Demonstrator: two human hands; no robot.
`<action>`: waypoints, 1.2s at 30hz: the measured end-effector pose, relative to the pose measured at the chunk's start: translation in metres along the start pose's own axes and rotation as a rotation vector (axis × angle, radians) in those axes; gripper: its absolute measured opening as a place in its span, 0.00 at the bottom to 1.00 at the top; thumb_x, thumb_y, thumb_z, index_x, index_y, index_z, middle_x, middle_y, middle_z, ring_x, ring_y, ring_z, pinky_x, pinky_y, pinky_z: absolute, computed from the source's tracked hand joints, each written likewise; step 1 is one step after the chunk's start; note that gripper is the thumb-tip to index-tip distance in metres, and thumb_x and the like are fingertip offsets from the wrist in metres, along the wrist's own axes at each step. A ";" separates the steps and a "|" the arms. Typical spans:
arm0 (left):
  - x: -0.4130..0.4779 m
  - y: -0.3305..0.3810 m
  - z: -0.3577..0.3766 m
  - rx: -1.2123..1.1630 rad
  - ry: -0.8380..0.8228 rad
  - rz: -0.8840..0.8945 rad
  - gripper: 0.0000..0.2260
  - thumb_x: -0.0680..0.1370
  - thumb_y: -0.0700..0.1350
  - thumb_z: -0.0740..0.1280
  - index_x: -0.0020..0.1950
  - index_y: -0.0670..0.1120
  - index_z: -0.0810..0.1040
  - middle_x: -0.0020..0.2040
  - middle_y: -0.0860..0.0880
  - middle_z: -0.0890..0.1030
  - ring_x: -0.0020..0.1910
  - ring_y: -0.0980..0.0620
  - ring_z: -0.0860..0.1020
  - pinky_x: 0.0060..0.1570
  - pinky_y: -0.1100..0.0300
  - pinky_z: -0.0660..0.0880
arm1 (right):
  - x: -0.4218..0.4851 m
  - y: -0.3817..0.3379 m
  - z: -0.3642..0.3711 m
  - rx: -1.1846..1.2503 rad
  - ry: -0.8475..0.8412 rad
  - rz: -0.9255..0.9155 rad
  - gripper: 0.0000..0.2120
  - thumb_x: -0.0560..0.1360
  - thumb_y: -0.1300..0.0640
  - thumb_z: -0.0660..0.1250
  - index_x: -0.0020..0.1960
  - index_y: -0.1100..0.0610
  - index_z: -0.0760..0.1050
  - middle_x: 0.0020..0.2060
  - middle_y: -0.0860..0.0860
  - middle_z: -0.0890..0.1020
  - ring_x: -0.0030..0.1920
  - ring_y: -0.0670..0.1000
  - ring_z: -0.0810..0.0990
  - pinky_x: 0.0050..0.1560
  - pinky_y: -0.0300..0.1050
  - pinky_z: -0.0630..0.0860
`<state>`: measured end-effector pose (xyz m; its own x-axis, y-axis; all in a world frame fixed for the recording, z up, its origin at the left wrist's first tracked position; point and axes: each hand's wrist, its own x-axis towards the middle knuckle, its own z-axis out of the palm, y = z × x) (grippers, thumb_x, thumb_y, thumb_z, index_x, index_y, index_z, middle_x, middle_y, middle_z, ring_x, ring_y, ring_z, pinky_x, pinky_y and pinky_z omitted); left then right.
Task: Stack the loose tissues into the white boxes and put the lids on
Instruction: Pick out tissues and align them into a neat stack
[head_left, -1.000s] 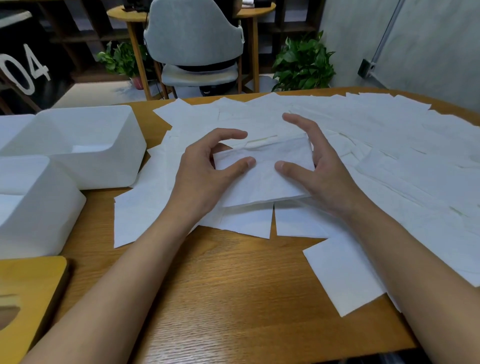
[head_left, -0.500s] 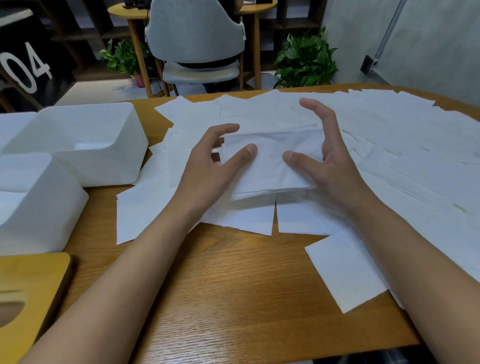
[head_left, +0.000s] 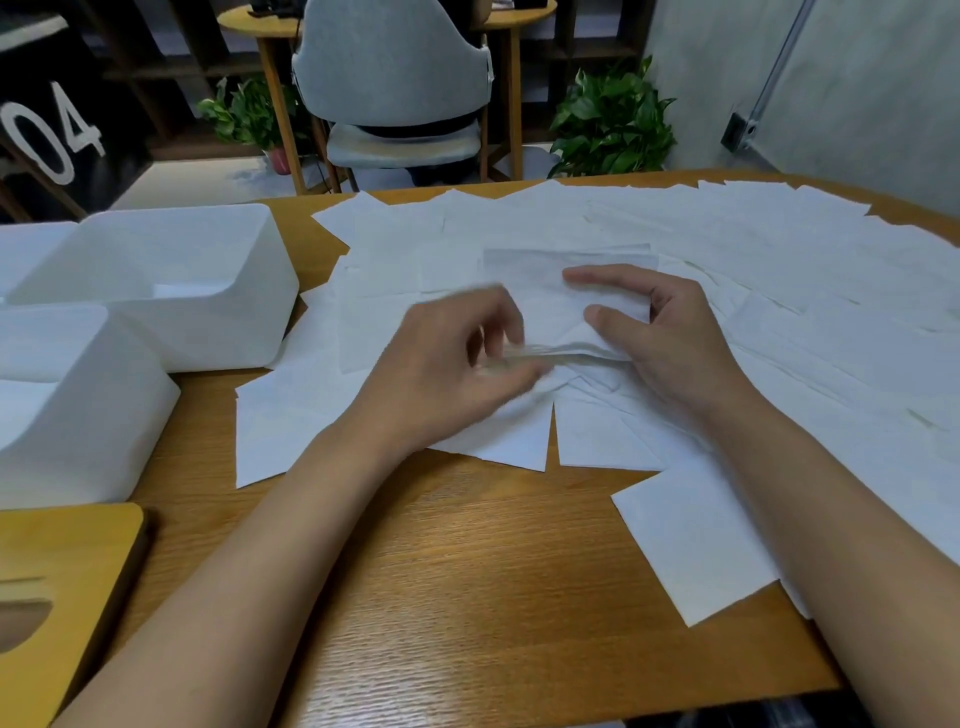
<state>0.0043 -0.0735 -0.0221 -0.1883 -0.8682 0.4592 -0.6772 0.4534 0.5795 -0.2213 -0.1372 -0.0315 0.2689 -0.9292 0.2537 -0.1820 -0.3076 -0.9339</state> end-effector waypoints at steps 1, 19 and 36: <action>-0.001 0.001 0.001 0.020 -0.128 -0.027 0.13 0.73 0.57 0.79 0.45 0.51 0.80 0.38 0.55 0.80 0.39 0.54 0.78 0.39 0.53 0.76 | 0.000 0.001 0.000 -0.003 0.007 0.001 0.18 0.79 0.67 0.69 0.62 0.49 0.85 0.61 0.43 0.85 0.67 0.44 0.79 0.75 0.57 0.72; 0.000 0.012 -0.011 -0.226 -0.142 -0.135 0.06 0.74 0.48 0.66 0.43 0.48 0.82 0.42 0.53 0.84 0.45 0.54 0.81 0.43 0.56 0.74 | -0.004 -0.006 0.004 -0.016 -0.055 -0.015 0.18 0.81 0.66 0.67 0.63 0.49 0.84 0.62 0.41 0.84 0.66 0.41 0.79 0.69 0.45 0.75; 0.005 0.002 -0.012 -0.336 0.065 -0.253 0.22 0.77 0.47 0.78 0.69 0.58 0.77 0.50 0.48 0.84 0.52 0.50 0.82 0.51 0.51 0.82 | 0.003 -0.006 -0.002 0.175 0.150 0.110 0.02 0.73 0.55 0.77 0.44 0.51 0.85 0.47 0.47 0.86 0.54 0.52 0.85 0.61 0.52 0.79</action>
<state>0.0106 -0.0740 -0.0104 0.0063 -0.9508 0.3096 -0.4246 0.2778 0.8617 -0.2216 -0.1383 -0.0244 0.1112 -0.9790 0.1707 -0.0325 -0.1753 -0.9840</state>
